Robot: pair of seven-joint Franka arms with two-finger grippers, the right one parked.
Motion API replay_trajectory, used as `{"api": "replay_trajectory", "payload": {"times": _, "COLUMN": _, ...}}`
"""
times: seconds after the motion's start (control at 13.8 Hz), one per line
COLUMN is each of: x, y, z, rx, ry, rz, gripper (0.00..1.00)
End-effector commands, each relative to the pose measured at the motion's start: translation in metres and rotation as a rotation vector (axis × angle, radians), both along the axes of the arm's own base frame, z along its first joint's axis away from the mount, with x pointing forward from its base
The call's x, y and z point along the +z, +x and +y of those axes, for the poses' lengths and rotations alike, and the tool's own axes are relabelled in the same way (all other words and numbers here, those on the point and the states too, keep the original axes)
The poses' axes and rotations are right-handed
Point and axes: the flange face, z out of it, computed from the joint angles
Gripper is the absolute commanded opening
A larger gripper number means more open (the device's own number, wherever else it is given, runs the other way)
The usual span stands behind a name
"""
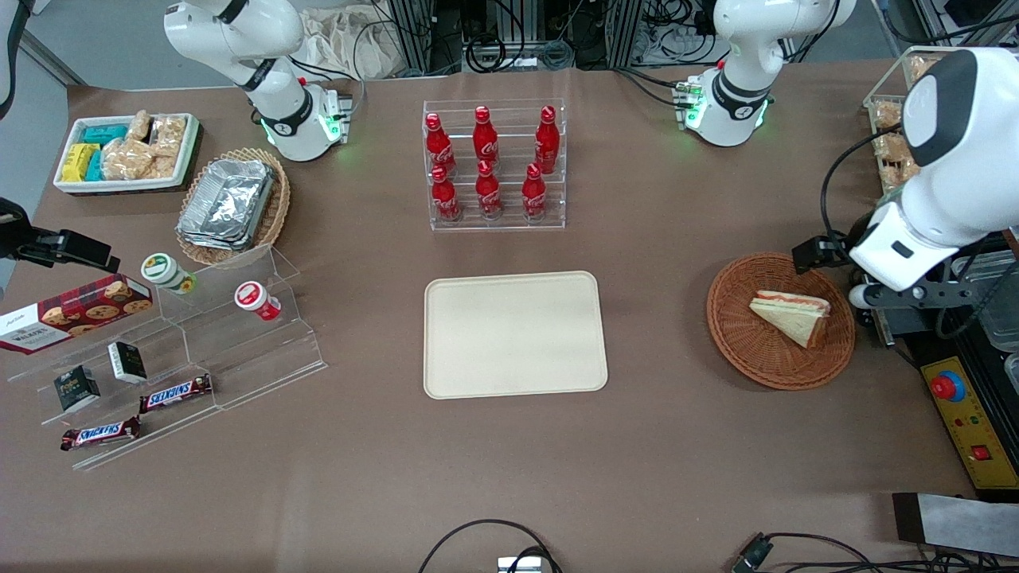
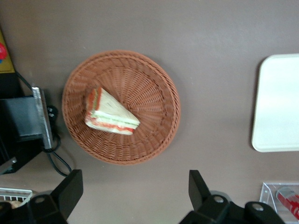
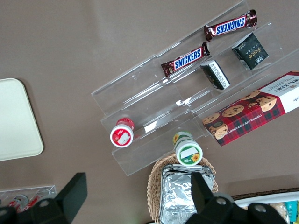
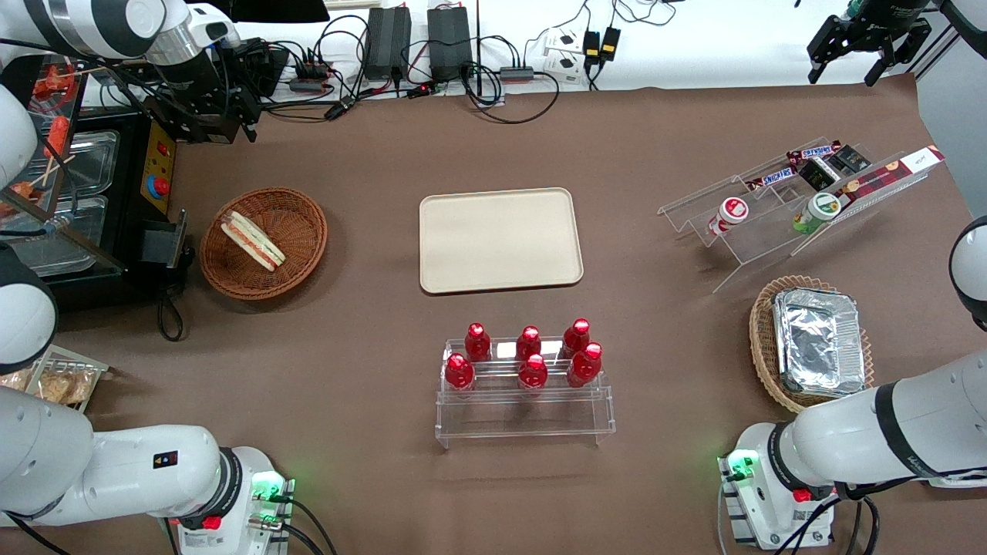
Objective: Place sandwich from basket to tray
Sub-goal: 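Lower the left gripper over the wrapped sandwich in the wicker basket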
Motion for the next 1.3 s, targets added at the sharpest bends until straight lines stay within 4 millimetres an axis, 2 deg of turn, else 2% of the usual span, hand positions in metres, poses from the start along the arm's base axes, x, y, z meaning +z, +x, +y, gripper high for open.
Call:
{"api": "replay_trajectory", "payload": {"times": 0.0, "x": -0.009, "y": 0.017, "z": 0.015, "rx": 0.043, "ry": 0.017, "rz": 0.036, "gripper": 1.00}}
{"api": "replay_trajectory", "payload": {"times": 0.14, "x": -0.020, "y": 0.023, "z": 0.033, "rx": 0.198, "ry": 0.060, "rz": 0.041, "gripper": 1.00}}
{"api": "replay_trajectory", "payload": {"times": 0.22, "x": -0.031, "y": 0.028, "z": 0.036, "rx": 0.260, "ry": 0.116, "rz": 0.044, "gripper": 1.00}}
{"api": "replay_trajectory", "payload": {"times": 0.29, "x": -0.051, "y": 0.031, "z": 0.038, "rx": 0.321, "ry": 0.173, "rz": 0.063, "gripper": 1.00}}
{"api": "replay_trajectory", "payload": {"times": 0.43, "x": -0.074, "y": 0.032, "z": 0.044, "rx": 0.406, "ry": 0.182, "rz": 0.069, "gripper": 1.00}}
{"api": "replay_trajectory", "payload": {"times": 0.65, "x": -0.147, "y": 0.021, "z": 0.076, "rx": 0.563, "ry": 0.126, "rz": -0.020, "gripper": 1.00}}
{"api": "replay_trajectory", "payload": {"times": 0.8, "x": -0.184, "y": 0.010, "z": 0.095, "rx": 0.647, "ry": 0.063, "rz": -0.042, "gripper": 1.00}}
{"api": "replay_trajectory", "payload": {"times": 0.94, "x": -0.204, "y": 0.002, "z": 0.096, "rx": 0.689, "ry": 0.025, "rz": -0.037, "gripper": 1.00}}
{"api": "replay_trajectory", "payload": {"times": 1.23, "x": -0.220, "y": -0.009, "z": 0.092, "rx": 0.757, "ry": 0.023, "rz": 0.001, "gripper": 1.00}}
